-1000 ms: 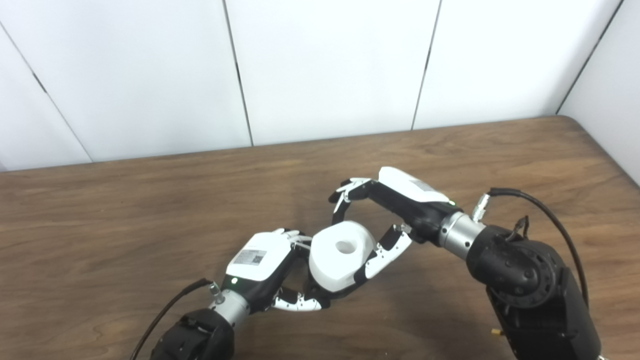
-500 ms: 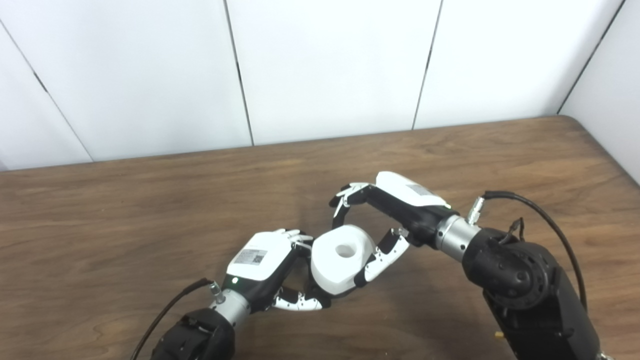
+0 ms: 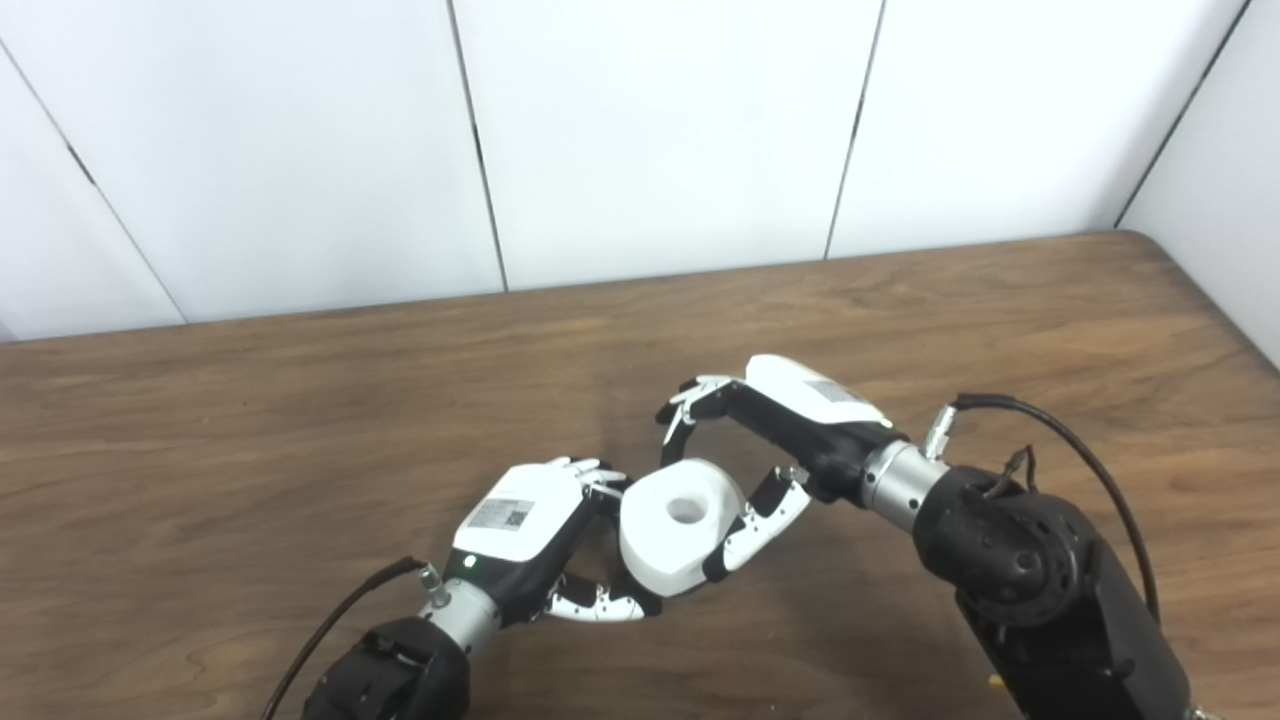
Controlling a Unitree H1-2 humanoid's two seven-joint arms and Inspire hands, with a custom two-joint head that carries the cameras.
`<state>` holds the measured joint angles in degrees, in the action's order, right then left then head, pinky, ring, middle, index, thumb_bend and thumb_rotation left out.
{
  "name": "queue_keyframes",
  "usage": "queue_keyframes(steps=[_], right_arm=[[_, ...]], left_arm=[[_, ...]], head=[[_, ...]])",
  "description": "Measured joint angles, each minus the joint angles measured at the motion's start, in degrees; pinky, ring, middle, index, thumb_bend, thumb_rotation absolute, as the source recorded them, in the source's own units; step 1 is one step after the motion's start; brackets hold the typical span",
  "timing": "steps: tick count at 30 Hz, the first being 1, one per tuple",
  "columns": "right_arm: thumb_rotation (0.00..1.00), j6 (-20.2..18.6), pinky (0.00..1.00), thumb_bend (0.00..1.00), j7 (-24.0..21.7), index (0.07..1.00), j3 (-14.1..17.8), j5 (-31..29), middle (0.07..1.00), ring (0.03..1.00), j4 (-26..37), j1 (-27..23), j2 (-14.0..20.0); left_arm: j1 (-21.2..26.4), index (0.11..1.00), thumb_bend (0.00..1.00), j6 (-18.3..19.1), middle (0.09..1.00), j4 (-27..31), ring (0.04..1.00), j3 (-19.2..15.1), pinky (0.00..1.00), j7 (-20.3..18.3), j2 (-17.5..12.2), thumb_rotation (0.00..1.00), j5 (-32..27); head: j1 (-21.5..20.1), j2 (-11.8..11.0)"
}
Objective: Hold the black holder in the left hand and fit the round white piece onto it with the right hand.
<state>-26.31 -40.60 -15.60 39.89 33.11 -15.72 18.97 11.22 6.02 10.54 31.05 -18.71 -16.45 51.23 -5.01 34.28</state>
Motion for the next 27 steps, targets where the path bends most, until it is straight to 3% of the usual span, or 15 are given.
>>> queue_keyframes(steps=[27], right_arm=[[0.15, 1.97, 0.90, 0.53, 1.50, 0.489, -0.66, -0.21, 0.794, 0.898, -1.10, -0.19, 0.24]], left_arm=[[-0.06, 0.490, 0.51, 0.04, 0.812, 0.00, 0.892, -0.06, 0.91, 0.01, 0.11, 0.06, 0.09]], head=[[-0.44, 0.09]])
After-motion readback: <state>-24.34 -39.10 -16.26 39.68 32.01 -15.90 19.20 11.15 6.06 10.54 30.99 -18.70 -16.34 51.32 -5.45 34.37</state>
